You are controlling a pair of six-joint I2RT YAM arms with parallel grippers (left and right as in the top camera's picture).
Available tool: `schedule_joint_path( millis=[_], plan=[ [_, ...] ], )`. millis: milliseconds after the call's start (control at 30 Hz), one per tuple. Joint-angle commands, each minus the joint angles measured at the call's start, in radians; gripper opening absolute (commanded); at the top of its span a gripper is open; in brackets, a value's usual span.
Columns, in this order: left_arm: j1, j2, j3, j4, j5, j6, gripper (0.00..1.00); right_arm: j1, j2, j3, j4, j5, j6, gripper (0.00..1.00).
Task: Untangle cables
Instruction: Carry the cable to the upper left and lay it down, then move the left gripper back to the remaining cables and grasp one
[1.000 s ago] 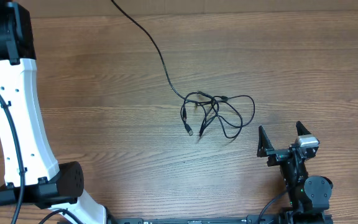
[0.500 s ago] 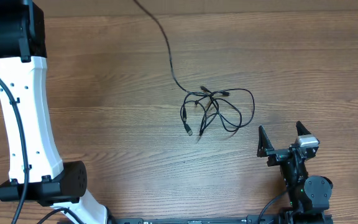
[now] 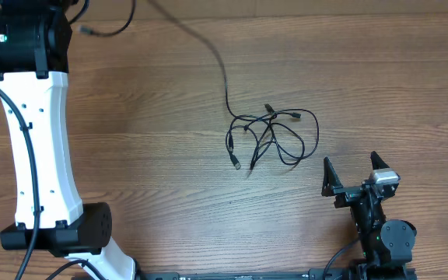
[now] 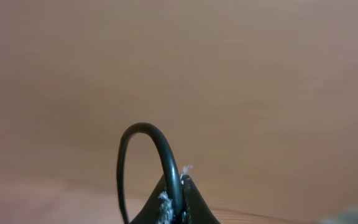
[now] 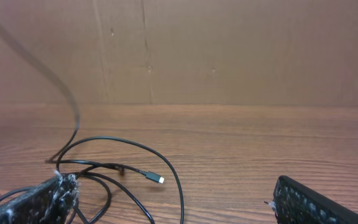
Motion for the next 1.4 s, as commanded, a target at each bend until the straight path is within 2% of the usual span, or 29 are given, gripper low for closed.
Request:
schedule_joint_path(
  millis=[0,100,167,267,333,367,400,500,567,667,733,867,1000,1067,1200,1367],
  plan=[
    [0.027,0.05,0.003,-0.074,-0.382,0.048,0.04,0.005,-0.008,-0.01,0.003,-0.002,-0.002,1.0],
    [0.046,0.104,0.003,-0.117,-0.369,0.099,0.06,0.005,-0.008,-0.01,0.003,-0.002,-0.002,1.0],
    [0.053,0.135,0.003,-0.154,-0.315,0.102,0.18,0.005,-0.008,-0.01,0.003,-0.002,-0.002,1.0],
    [0.052,0.171,0.003,-0.196,-0.225,0.102,0.25,0.005,-0.008,-0.01,0.003,-0.002,-0.002,1.0],
    [0.051,0.185,0.004,-0.214,-0.179,0.101,0.59,0.005,-0.008,-0.01,0.003,-0.002,-0.002,1.0],
    [0.05,0.188,0.003,-0.222,-0.155,0.101,0.71,0.005,-0.008,-0.01,0.003,-0.002,-0.002,1.0],
    [0.05,0.192,0.003,-0.232,-0.133,0.101,0.77,0.005,-0.008,-0.01,0.003,-0.002,-0.002,1.0],
    [0.05,0.192,0.003,-0.269,-0.091,0.101,0.84,0.005,-0.008,-0.01,0.003,-0.002,-0.002,1.0],
    [0.05,0.192,0.003,-0.314,-0.004,0.1,0.85,0.005,-0.008,-0.01,0.003,-0.002,-0.002,1.0],
    [0.046,0.192,0.003,-0.406,0.172,0.1,0.96,0.005,-0.008,-0.01,0.003,-0.002,-0.002,1.0],
    [0.03,0.192,0.003,-0.492,0.251,0.1,0.96,0.005,-0.008,-0.01,0.003,-0.002,-0.002,1.0],
    [-0.026,0.193,-0.037,-0.586,0.229,0.093,1.0,0.005,-0.008,-0.01,0.003,-0.002,-0.002,1.0],
    [-0.113,0.193,-0.127,-0.591,0.221,0.072,1.0,0.005,-0.008,-0.01,0.003,-0.002,-0.002,1.0],
    [-0.159,0.194,-0.189,-0.568,0.163,0.024,1.0,0.005,-0.008,-0.01,0.003,-0.002,-0.002,1.0],
    [-0.235,0.194,-0.329,-0.5,0.011,-0.155,1.0,0.005,-0.008,-0.01,0.003,-0.002,-0.002,1.0],
    [-0.304,0.194,-0.506,-0.365,0.024,-0.404,1.0,0.005,-0.008,-0.01,0.003,-0.002,-0.002,1.0]
  ],
)
